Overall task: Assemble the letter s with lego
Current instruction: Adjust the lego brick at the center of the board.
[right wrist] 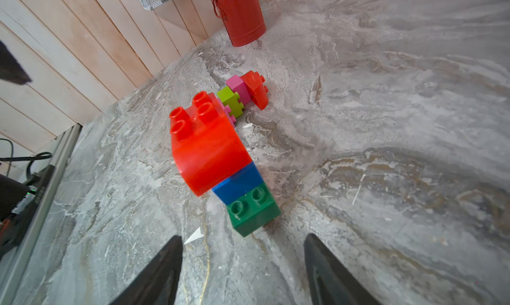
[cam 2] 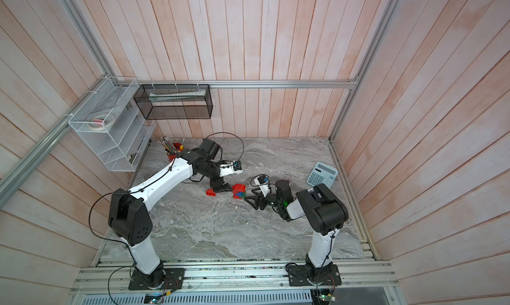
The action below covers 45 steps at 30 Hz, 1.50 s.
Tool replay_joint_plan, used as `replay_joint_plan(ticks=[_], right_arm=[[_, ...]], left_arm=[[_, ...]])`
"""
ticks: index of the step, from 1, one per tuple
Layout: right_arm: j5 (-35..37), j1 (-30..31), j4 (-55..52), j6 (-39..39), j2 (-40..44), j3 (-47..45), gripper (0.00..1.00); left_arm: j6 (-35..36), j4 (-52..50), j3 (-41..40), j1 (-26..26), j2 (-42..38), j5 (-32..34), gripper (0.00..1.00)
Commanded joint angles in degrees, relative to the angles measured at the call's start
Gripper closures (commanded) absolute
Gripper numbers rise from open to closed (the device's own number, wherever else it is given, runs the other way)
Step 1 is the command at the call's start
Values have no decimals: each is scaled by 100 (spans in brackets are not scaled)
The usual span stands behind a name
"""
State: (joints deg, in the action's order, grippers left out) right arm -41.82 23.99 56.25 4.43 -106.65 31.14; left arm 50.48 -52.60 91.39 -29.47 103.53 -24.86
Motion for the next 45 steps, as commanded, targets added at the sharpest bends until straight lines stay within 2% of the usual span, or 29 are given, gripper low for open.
replay_joint_plan(ticks=[1,4,9,18,45], right_arm=[[206,75,387,-609,-260,108,28],[144,149,430,-867,-417,214,27],[64,185,821,-877,-640,277,28],[-162,282,1058,-970,-993,559,35],[-91,422,141,-1426,-1033,918,55]], left_arm=[[-108,75,-155,51,-248,-153,13],[-100,57,-255,81,-297,-141,12],[-73,37,-358,129,-358,-121,13],[-40,3,-493,157,-403,-87,12],[5,-42,-680,214,-442,-116,12]])
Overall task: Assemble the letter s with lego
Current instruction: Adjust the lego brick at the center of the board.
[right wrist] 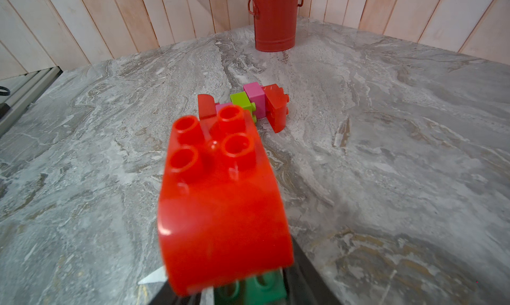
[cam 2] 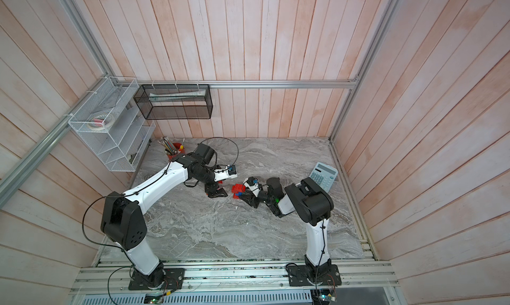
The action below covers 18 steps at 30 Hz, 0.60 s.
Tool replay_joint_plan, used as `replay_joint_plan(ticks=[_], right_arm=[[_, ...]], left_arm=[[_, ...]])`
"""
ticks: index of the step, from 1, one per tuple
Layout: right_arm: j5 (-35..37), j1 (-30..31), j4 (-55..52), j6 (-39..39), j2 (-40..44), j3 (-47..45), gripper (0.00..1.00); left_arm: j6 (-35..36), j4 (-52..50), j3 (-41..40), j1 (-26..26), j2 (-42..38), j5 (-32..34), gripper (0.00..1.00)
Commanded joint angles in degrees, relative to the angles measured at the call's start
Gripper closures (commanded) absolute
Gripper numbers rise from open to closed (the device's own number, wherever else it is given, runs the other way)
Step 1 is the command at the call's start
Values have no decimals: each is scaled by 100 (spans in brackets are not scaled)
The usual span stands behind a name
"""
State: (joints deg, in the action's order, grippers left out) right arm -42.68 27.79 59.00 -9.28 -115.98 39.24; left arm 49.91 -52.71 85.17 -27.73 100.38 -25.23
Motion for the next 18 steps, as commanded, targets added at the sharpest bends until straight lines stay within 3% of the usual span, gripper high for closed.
replay_joint_plan(ticks=[1,12,18], right_arm=[[-4,38,-119,-28,-95,94,57],[-102,25,56,90,-88,62,66],[-249,25,261,656,250,23,69]], left_arm=[[64,-33,-67,44,-124,-79,12],[80,-47,-18,59,-52,-98,12],[-56,-7,123,117,-161,-217,11]])
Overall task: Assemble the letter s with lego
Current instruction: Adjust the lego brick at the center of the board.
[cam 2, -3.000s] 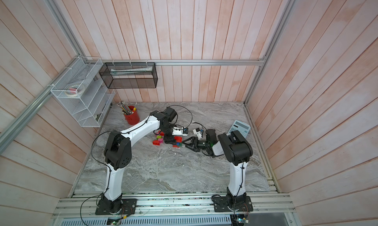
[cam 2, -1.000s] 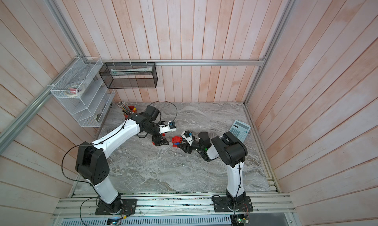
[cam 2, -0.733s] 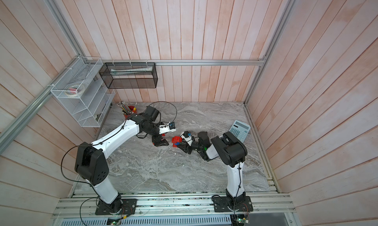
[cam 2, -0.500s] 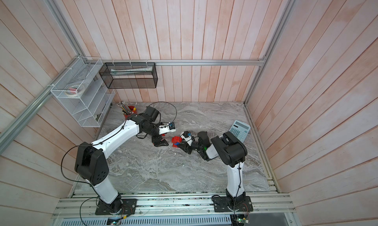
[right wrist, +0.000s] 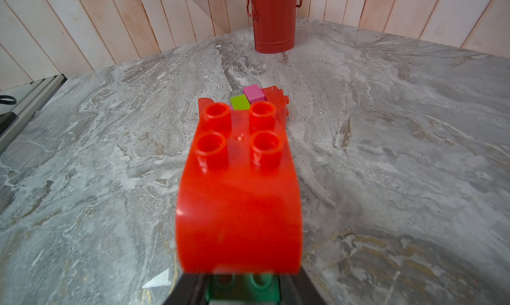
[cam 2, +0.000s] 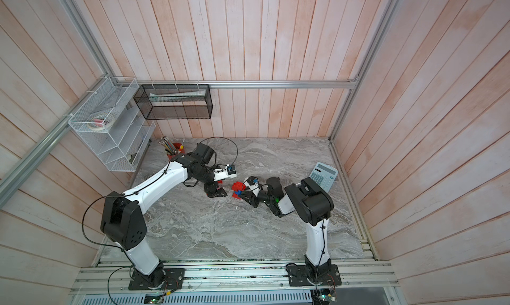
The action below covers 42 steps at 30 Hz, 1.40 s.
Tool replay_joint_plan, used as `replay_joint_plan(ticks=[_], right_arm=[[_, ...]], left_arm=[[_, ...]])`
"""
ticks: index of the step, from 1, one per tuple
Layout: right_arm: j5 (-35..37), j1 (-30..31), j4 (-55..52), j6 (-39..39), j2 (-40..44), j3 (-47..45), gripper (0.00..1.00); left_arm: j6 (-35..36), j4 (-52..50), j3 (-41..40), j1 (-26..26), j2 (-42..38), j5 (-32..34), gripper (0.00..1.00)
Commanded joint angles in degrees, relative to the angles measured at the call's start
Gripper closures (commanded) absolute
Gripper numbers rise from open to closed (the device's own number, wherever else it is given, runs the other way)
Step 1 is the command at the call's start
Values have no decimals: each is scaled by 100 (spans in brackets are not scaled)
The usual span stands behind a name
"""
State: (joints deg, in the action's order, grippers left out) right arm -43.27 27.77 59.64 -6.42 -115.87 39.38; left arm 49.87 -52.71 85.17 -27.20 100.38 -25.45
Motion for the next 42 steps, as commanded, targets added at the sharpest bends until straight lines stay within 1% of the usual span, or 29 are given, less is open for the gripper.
replay_joint_plan(ticks=[1,6,9,11,17,21,25,26,28,33,34,35,42], right_arm=[[-218,27,133,479,323,21,69],[-481,31,-230,1605,745,18,71],[-643,-17,-1168,1973,907,204,68],[-904,-106,-1512,2270,924,317,68],[-1682,-413,-2506,2982,710,860,70],[-1966,-533,-2834,3478,450,1204,70],[-2384,-572,-2604,4243,49,1432,70],[-2431,-584,-2607,4389,-29,1502,70],[-2446,-585,-2765,4424,-113,1642,69],[-2310,-596,-3079,4642,-342,1938,68],[-2192,-597,-3111,4692,-364,1961,68],[-2106,-591,-3101,4792,-390,1976,68],[-2148,-597,-3096,5169,-648,2143,68]], left_arm=[[-76,13,155,75,-189,-227,11],[-216,116,279,182,-273,-354,11],[-318,188,338,233,-300,-439,11],[-365,210,367,254,-301,-503,11],[-496,216,396,286,-245,-501,11],[-597,208,422,300,-188,-505,11],[-617,171,436,311,-146,-501,11],[-614,158,431,317,-139,-496,11],[-608,138,432,327,-139,-502,11],[-614,138,400,347,-102,-523,11],[-637,136,396,347,-93,-537,11],[-648,137,387,360,-89,-561,11],[-682,146,344,383,-45,-595,11]])
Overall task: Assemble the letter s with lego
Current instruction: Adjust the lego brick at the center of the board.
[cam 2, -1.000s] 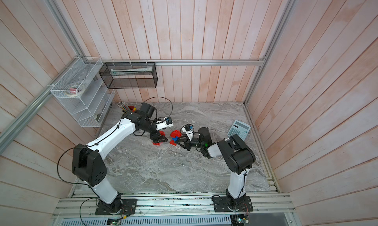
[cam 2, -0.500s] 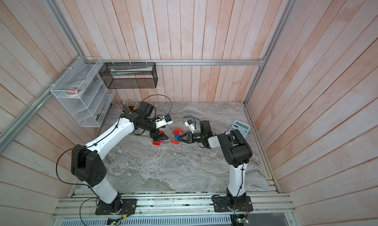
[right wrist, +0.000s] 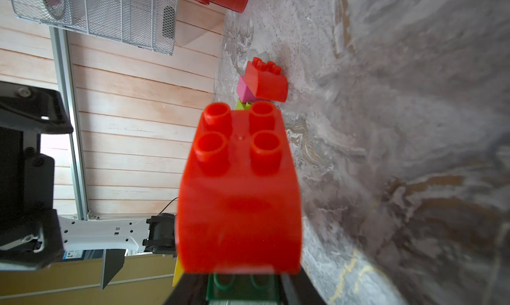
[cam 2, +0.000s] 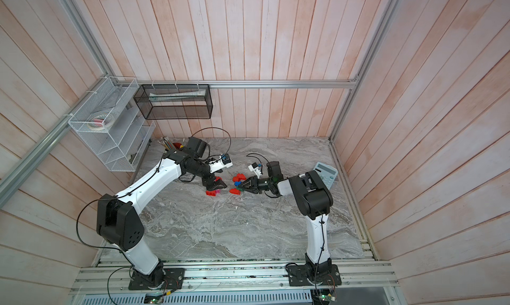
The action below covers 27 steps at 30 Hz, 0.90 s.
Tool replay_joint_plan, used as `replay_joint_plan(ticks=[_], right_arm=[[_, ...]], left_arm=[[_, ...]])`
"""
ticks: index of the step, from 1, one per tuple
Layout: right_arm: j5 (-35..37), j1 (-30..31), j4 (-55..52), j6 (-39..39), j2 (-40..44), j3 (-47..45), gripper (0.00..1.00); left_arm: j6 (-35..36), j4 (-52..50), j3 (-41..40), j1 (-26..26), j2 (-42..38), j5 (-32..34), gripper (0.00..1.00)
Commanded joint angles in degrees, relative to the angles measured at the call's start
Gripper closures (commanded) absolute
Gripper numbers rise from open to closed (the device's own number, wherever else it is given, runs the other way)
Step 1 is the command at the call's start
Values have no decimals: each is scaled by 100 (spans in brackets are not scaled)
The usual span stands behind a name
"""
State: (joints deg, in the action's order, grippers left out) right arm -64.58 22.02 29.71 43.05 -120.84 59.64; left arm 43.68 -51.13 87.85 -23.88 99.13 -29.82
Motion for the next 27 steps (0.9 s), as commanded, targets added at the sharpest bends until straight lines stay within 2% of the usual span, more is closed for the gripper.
replay_joint_plan(ticks=[1,12,27], right_arm=[[-29,-22,-97,269,-187,128,68],[-29,-37,661,1127,-499,40,68],[438,-21,257,960,-316,47,56]], left_arm=[[-64,-6,61,50,79,-171,11],[-111,46,-158,61,9,-234,11],[-145,36,-171,68,36,-272,11]])
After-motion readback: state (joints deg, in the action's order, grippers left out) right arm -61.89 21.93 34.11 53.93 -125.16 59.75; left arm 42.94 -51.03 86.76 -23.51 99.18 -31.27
